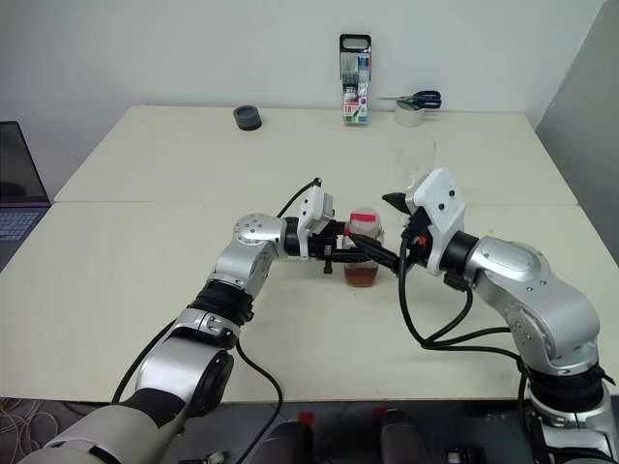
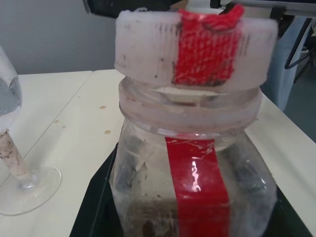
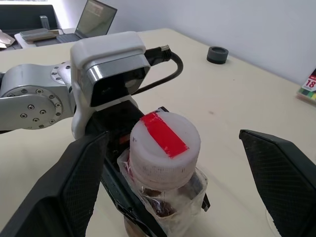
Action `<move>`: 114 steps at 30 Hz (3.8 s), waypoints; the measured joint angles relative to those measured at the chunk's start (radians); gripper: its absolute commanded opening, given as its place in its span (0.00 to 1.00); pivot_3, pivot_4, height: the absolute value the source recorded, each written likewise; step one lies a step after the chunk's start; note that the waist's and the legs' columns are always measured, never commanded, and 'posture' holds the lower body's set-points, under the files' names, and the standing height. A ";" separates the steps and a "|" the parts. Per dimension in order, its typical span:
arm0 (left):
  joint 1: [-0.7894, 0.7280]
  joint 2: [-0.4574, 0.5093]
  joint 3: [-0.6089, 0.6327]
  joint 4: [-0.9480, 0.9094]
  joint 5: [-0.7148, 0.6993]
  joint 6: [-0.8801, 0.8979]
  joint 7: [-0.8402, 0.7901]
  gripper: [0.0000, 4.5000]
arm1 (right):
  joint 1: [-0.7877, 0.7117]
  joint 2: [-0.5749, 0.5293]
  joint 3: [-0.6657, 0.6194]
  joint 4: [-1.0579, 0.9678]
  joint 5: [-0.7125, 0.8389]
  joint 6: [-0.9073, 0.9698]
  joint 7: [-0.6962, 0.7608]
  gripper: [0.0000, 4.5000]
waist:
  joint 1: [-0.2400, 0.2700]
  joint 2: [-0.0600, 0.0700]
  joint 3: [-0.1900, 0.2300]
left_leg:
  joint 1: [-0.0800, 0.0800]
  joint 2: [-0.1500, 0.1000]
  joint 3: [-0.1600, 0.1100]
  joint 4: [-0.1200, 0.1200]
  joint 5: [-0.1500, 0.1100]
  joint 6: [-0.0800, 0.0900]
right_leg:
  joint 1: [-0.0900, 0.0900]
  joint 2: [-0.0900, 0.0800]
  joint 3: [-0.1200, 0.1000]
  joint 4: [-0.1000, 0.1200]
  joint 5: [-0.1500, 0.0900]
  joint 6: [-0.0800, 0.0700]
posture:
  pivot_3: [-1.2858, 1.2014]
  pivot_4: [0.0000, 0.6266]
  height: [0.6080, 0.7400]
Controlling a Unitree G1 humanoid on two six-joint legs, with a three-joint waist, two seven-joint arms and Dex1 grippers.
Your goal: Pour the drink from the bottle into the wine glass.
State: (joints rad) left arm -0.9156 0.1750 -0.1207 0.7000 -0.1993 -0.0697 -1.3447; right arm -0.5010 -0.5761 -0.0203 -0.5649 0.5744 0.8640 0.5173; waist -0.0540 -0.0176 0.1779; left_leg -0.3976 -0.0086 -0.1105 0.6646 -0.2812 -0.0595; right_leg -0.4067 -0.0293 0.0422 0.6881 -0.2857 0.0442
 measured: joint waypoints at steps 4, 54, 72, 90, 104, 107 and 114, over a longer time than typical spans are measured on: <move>0.000 -0.001 0.000 0.000 0.000 0.000 0.000 0.37 | -0.022 0.032 -0.010 0.025 0.038 0.031 -0.014 1.00 | 0.000 0.000 0.000 | 0.000 0.000 0.000 0.000 0.000 0.000 | 0.000 0.000 0.000 0.000 0.000 0.000 | 0.52 0.24 1.00; 0.171 0.166 0.118 -0.295 -0.076 0.239 0.225 0.37 | 0.471 0.204 -0.023 0.189 -0.277 -0.251 -0.278 0.67 | -0.002 0.001 0.000 | 0.003 0.001 0.002 0.000 0.000 0.000 | 0.000 0.001 0.003 0.004 0.000 0.000 | 0.52 0.24 1.00; 0.227 0.315 0.302 -0.179 -0.065 0.208 0.566 0.37 | 0.359 0.025 0.024 0.151 -0.253 -0.289 -0.004 1.00 | -0.005 0.000 -0.001 | 0.006 0.003 0.002 -0.001 0.000 0.000 | 0.002 0.004 0.002 0.003 0.000 0.000 | 0.52 0.24 1.00; 0.172 0.359 0.352 0.001 -0.044 0.117 0.820 0.37 | -0.103 0.208 0.317 0.297 -0.243 -0.222 0.133 1.00 | -0.015 0.000 -0.002 | 0.009 0.003 0.002 -0.001 0.000 0.000 | 0.001 0.003 0.002 0.008 0.000 -0.001 | 0.52 0.24 1.00; 0.243 0.323 0.343 0.000 -0.024 0.155 0.876 0.99 | -0.106 0.227 0.319 0.304 -0.280 -0.230 0.140 1.00 | -0.011 0.000 -0.002 | 0.005 0.001 0.000 -0.001 0.000 0.000 | -0.002 0.001 0.000 0.008 0.000 -0.001 | 0.52 0.24 1.00; 0.244 0.322 0.343 -0.013 -0.024 0.163 0.875 0.99 | -0.106 0.226 0.319 0.302 -0.281 -0.228 0.140 1.00 | -0.005 0.000 -0.002 | 0.005 0.001 0.000 -0.001 0.000 -0.001 | -0.002 0.000 0.000 0.008 0.000 -0.001 | 0.52 0.24 1.00; 0.286 0.316 0.343 -0.058 -0.019 0.159 0.879 0.99 | -0.091 0.221 0.336 0.296 -0.303 -0.232 0.145 1.00 | -0.004 0.000 -0.002 | 0.005 0.001 0.001 -0.001 0.000 -0.001 | -0.002 0.000 0.000 0.008 0.000 -0.001 | 0.52 0.24 1.00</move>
State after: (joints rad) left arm -0.6296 0.4909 0.2222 0.6420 -0.2184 0.0888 -0.4661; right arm -0.5925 -0.3551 0.3154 -0.2687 0.2713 0.6322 0.6625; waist -0.0582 -0.0180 0.1762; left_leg -0.3924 -0.0075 -0.1097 0.6633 -0.2809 -0.0601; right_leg -0.4089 -0.0298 0.0425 0.6957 -0.2853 0.0433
